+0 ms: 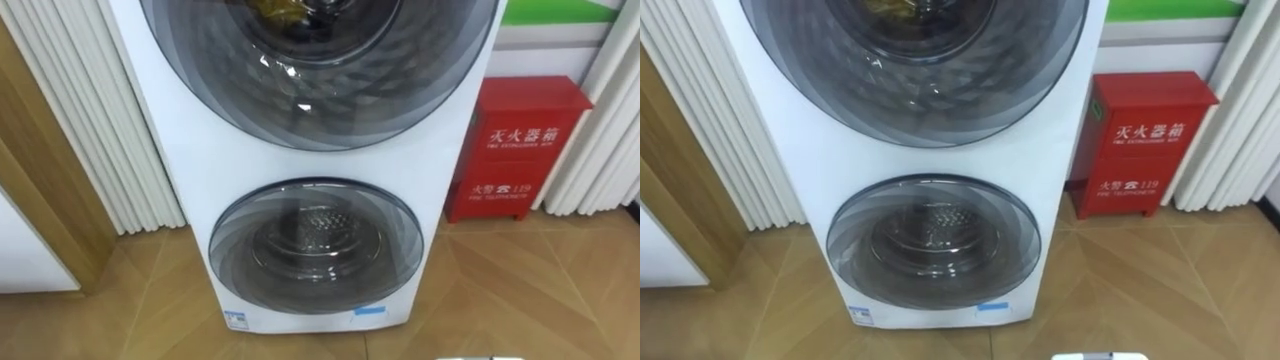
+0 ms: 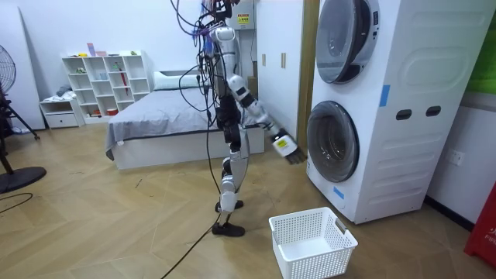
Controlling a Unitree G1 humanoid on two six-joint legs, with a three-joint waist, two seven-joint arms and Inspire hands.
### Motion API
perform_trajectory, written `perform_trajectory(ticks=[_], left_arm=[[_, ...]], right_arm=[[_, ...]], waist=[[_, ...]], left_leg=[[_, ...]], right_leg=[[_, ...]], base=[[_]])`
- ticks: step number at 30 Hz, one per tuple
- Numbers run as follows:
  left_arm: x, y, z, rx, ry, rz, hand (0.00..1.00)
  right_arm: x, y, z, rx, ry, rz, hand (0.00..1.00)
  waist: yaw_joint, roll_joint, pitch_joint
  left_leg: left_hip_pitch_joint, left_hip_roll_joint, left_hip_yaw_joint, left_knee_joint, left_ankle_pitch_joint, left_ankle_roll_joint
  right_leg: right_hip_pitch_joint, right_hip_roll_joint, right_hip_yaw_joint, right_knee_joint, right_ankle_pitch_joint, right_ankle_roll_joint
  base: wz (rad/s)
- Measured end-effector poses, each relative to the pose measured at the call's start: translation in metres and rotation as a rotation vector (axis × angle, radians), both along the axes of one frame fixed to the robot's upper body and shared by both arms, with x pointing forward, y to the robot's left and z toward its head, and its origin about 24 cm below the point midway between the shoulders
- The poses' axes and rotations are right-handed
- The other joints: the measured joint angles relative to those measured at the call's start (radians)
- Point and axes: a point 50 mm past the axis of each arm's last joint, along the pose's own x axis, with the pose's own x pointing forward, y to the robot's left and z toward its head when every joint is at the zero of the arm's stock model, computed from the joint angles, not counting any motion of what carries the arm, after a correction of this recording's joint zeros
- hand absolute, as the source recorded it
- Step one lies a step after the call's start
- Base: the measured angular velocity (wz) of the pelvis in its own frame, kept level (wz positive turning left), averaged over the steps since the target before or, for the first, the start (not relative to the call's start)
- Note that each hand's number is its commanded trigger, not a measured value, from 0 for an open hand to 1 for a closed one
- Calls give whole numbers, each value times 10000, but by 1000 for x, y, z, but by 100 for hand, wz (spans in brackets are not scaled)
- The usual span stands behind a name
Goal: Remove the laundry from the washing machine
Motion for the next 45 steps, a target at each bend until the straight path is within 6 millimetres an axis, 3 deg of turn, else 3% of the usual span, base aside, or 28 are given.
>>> perform_trajectory(ticks=[1,3,6,9,12,20,28,31,37,45], left_arm=[[3,3,1,72,-87,-33,0],[7,6,2,158,-192,-66,0],[3,12,4,255,-51,-98,0],[4,12,4,182,-56,-190,0],[3,12,3,162,103,-295,0],[-13,12,2,280,1020,-869,0],[-6,12,3,237,1055,-1140,0],[-4,16,5,304,944,-1199,0],[-10,18,5,368,1274,-1128,0],[-12,18,6,372,1373,-1119,0]], right_arm=[[14,-6,11,-193,-549,-155,0],[36,-11,33,-615,-1635,-51,0],[66,-10,69,-1117,-3325,358,0],[83,-4,101,-1682,-4715,799,0],[91,1,118,-1945,-5435,879,0],[128,7,163,-2334,-6907,956,0],[150,1,197,-2138,-7719,558,0],[155,-1,208,-2243,-7808,623,0],[167,-12,242,-2835,-8447,440,0],[178,-13,258,-3244,-8538,592,0]], waist=[[18,-23,-43],[61,-135,-22],[73,-293,-91],[81,-293,-100],[174,-240,-127],[346,-210,-144],[462,-478,-136],[569,-623,-183],[615,-662,-183],[793,-669,-178]], left_leg=[[2,0,1,-3,0,0],[-2,6,32,-11,0,0],[-29,7,66,-9,0,0],[-20,-2,95,-10,-1,1],[-4,-12,79,-31,-1,1],[123,-2,-40,-80,0,2],[-39,-18,-256,-37,6,4],[-47,-30,-279,-23,6,4],[-7,-85,-558,-29,7,6],[-51,-98,-745,-45,7,6]], right_leg=[[-2,1,3,-4,0,0],[-22,0,17,-1,1,0],[-96,0,75,11,2,2],[-104,-2,150,-1,22,33],[-85,-8,179,-1,23,35],[-28,13,246,-11,23,35],[-68,26,232,-16,23,34],[-56,21,222,-4,23,34],[64,-2,5,-11,22,35],[78,14,-5,-27,22,35]], base=[[3],[-2],[-4],[-3],[3],[0],[7],[1],[13],[6]])
